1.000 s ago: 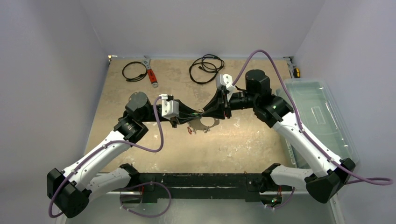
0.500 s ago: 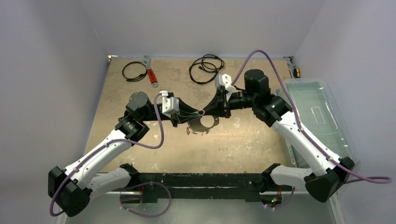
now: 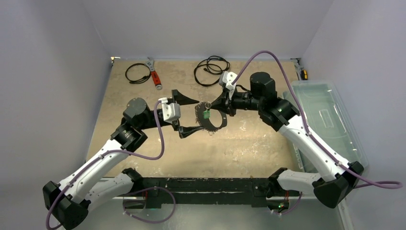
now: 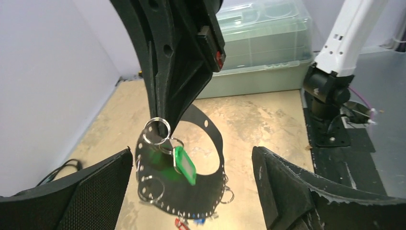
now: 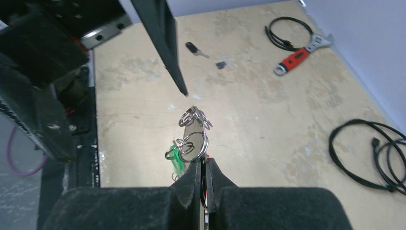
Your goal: Put the keys on the keyring
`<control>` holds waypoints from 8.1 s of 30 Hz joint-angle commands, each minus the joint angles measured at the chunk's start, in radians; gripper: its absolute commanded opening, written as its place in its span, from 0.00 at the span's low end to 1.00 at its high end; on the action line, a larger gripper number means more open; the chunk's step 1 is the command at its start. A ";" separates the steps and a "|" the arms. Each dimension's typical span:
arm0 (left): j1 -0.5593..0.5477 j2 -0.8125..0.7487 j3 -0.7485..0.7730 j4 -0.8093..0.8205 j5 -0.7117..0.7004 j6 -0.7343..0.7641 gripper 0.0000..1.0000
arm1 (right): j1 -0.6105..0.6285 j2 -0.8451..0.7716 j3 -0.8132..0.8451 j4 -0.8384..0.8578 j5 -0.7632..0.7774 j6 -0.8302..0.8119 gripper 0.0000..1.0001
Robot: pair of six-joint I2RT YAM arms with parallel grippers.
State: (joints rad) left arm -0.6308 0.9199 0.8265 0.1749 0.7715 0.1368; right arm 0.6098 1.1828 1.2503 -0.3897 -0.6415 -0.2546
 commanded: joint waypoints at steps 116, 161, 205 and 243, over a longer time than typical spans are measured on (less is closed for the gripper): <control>-0.219 0.293 0.383 -0.359 -1.019 -0.007 0.00 | 0.108 -0.223 -0.218 0.152 0.561 0.304 0.69; -0.086 0.829 0.820 -0.386 -0.695 -0.087 0.00 | 0.069 -0.374 -0.215 0.157 0.951 0.306 0.85; 0.258 0.391 -0.031 -0.487 -1.279 -0.356 0.00 | 0.066 -0.178 -0.148 0.198 0.790 0.334 0.85; 0.326 -0.129 0.061 -0.347 -1.435 -0.374 0.99 | 0.066 -0.372 -0.392 0.605 0.824 0.517 0.99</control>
State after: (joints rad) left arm -0.3096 0.7738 0.9092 -0.1970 -0.6697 -0.2691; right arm 0.6792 0.8360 0.8745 0.1337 0.1658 0.2359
